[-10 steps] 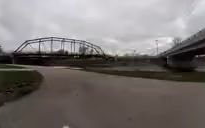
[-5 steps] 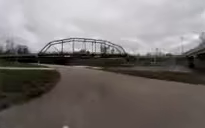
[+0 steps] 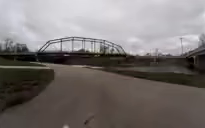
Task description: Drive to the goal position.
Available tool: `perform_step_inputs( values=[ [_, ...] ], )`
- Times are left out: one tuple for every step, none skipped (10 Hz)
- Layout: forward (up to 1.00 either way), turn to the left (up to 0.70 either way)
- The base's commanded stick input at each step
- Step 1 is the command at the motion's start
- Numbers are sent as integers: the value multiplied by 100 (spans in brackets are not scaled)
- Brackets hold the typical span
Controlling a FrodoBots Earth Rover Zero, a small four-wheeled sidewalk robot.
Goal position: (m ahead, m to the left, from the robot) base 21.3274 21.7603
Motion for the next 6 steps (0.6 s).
perform_step_inputs(
  values=[
    [100,0],
    [100,0],
    [100,0],
    [100,0],
    [100,0],
    [100,0]
  ],
)
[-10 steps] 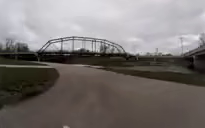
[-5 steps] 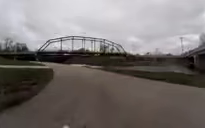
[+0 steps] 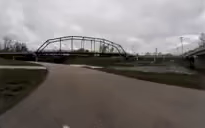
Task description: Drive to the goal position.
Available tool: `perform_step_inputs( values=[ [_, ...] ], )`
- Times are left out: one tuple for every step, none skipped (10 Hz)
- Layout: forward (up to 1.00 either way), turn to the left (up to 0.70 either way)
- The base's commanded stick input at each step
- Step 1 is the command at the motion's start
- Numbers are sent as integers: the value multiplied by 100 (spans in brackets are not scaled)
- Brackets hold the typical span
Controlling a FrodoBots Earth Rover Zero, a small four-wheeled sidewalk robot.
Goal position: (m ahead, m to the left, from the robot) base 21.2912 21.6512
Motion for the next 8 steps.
perform_step_inputs(
  values=[
    [100,0],
    [100,0],
    [100,25],
    [100,36],
    [100,40],
    [100,29],
    [100,5],
    [100,0]
  ],
)
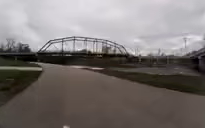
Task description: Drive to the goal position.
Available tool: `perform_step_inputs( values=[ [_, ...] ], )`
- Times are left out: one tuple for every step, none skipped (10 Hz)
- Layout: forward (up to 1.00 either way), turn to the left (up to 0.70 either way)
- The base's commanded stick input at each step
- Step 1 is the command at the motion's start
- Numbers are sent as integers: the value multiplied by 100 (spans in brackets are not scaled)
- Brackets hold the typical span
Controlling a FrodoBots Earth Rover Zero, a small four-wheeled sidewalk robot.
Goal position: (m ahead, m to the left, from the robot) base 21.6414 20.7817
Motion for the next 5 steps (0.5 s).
perform_step_inputs(
  values=[
    [100,0],
    [100,0],
    [100,12],
    [100,40],
    [100,40]
  ],
)
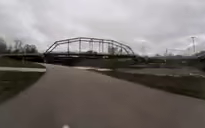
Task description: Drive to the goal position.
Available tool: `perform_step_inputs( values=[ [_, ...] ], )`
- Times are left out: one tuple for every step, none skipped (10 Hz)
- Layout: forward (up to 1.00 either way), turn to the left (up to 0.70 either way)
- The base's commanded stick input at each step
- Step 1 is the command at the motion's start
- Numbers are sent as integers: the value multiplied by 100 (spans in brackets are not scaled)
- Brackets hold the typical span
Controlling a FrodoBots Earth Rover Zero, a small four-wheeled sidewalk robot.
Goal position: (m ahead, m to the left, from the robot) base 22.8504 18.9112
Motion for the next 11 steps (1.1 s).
perform_step_inputs(
  values=[
    [100,38],
    [100,0],
    [100,0],
    [100,0],
    [100,0],
    [100,2],
    [100,40],
    [100,40],
    [100,40],
    [100,39],
    [100,12]
  ],
)
